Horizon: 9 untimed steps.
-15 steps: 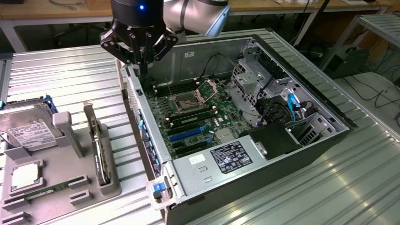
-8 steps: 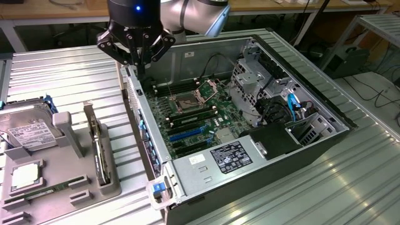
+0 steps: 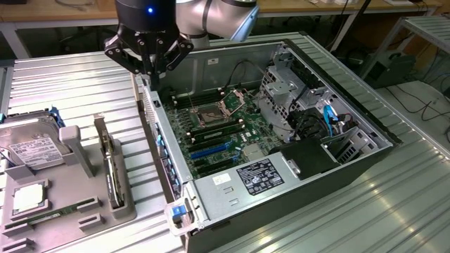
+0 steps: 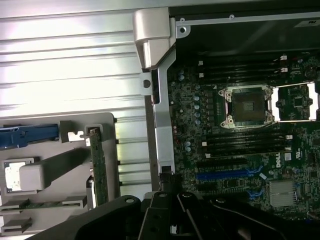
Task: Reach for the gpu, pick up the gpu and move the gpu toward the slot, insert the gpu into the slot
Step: 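Reach for the gpu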
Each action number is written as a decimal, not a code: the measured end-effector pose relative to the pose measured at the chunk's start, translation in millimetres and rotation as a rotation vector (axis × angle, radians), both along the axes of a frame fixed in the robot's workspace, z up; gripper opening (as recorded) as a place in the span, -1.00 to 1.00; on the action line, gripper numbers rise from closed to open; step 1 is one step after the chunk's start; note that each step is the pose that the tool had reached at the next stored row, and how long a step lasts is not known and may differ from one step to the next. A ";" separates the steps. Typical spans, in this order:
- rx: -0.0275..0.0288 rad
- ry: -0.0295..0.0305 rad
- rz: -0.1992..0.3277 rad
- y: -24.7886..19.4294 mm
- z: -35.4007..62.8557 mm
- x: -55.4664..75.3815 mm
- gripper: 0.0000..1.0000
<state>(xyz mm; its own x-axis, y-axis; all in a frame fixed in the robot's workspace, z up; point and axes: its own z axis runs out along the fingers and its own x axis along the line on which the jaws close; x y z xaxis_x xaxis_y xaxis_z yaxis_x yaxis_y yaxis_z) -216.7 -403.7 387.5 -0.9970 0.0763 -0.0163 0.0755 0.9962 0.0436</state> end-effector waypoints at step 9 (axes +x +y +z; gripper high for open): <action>0.0001 0.0034 0.000 -0.4 -1.0 -6.9 -0.79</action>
